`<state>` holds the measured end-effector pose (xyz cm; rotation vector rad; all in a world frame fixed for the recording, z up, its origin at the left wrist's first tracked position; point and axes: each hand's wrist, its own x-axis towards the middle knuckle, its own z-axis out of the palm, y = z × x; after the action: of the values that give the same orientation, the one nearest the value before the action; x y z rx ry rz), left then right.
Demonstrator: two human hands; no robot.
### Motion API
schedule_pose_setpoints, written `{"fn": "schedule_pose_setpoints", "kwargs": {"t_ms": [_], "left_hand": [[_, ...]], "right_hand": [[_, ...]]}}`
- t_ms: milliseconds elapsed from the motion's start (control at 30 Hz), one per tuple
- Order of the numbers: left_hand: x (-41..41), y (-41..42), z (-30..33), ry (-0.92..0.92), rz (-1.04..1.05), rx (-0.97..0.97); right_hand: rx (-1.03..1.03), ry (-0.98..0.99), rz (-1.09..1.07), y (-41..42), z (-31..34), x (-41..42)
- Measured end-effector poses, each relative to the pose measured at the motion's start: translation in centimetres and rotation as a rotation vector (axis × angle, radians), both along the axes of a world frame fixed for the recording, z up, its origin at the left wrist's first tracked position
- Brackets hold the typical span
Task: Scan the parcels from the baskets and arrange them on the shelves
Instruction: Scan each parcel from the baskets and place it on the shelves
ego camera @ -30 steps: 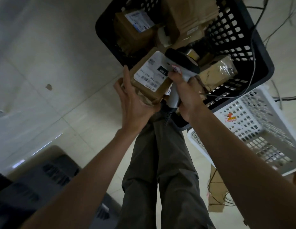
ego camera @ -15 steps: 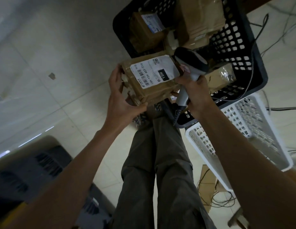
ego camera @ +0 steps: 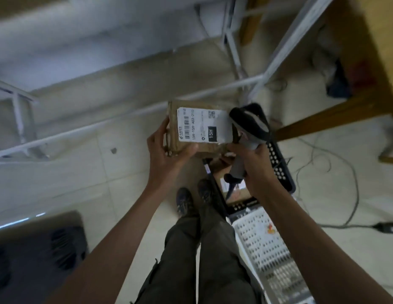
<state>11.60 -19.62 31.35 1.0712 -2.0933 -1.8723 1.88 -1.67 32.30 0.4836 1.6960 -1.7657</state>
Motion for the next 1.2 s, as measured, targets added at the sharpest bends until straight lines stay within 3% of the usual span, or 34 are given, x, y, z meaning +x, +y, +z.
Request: {"fn": "schedule_pose_setpoints", "kwargs": {"t_ms": [300,500,633,900,1200], "left_hand": [[-0.8,-7.9,18.2,0.324,0.133,-0.004],[0.3,-12.6,28.3,0.372,0.146,-0.146],[0.6,-14.4,33.3,0.449,0.132,-0.215],[0.3,-13.4,36.6,0.564,0.326,-0.199],[1.4,-11.0,36.2,0.398,0.158,-0.342]], "right_hand": [[-0.08,0.277,0.11,-2.9,17.9,-2.9],[-0.144,0.575,0.324,-8.3,27.7,-3.6],[-0.235,0.603,0.412,-11.3,31.2,-2.8],[-0.417,0.463,0.277,-14.5,33.4,-1.3],[-0.441,0.384,0.148,-15.7,35.0,-1.0]]}}
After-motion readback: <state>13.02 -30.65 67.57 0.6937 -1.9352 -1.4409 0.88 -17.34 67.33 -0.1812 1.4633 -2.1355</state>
